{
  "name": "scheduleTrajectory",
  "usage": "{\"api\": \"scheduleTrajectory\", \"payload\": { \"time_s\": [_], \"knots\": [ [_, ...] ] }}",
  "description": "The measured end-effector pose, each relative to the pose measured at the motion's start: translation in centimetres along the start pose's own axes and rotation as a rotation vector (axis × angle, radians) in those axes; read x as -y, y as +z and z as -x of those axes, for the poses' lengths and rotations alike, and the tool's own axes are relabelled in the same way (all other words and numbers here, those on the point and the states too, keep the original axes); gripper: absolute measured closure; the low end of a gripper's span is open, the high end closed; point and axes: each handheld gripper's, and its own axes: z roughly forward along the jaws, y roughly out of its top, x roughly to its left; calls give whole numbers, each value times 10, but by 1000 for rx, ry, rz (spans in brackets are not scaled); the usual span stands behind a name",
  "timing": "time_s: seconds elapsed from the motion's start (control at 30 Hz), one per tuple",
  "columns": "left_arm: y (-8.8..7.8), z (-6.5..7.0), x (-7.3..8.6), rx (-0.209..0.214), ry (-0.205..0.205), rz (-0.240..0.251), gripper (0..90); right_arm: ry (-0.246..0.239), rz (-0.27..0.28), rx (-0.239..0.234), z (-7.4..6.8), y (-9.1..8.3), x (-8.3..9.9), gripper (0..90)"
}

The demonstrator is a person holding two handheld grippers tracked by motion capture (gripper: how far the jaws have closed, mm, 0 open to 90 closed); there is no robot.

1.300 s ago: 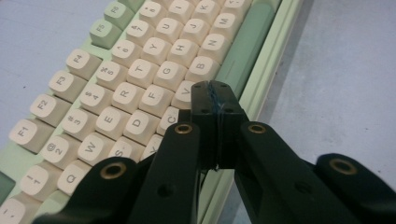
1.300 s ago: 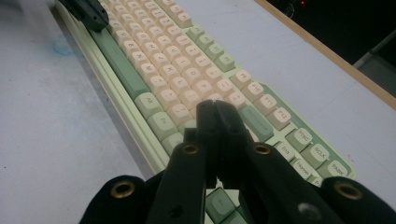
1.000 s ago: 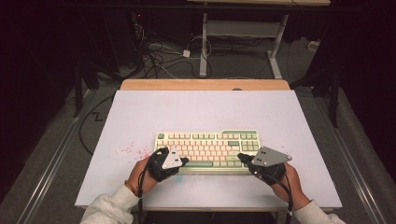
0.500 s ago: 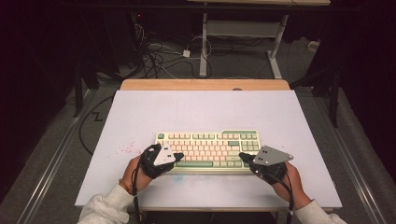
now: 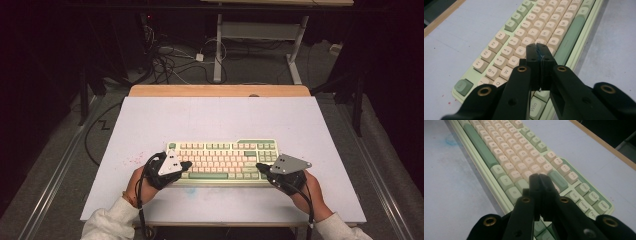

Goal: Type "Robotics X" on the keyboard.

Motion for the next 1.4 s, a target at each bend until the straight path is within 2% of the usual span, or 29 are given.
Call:
{"api": "scheduleTrajectory", "payload": {
  "time_s": [0.27, 0.5, 0.83, 1.13, 1.4],
  "knots": [
    [-2, -2, 1, 1, -5, 0, 871, 3, -13, -7, 2, 7, -3, 898],
    [-7, -7, 3, -12, -17, 9, 871, -9, -32, -25, 0, 18, -7, 898],
    [-12, -12, 8, -31, -28, 2, 870, 3, -66, -43, 0, 31, -7, 898],
    [-12, -12, 10, -27, -25, -4, 871, 3, -111, -38, 3, 41, -3, 898],
    [-11, -12, 10, -23, -27, -5, 871, 1, -117, -40, 2, 43, -2, 898]
  ]
}}
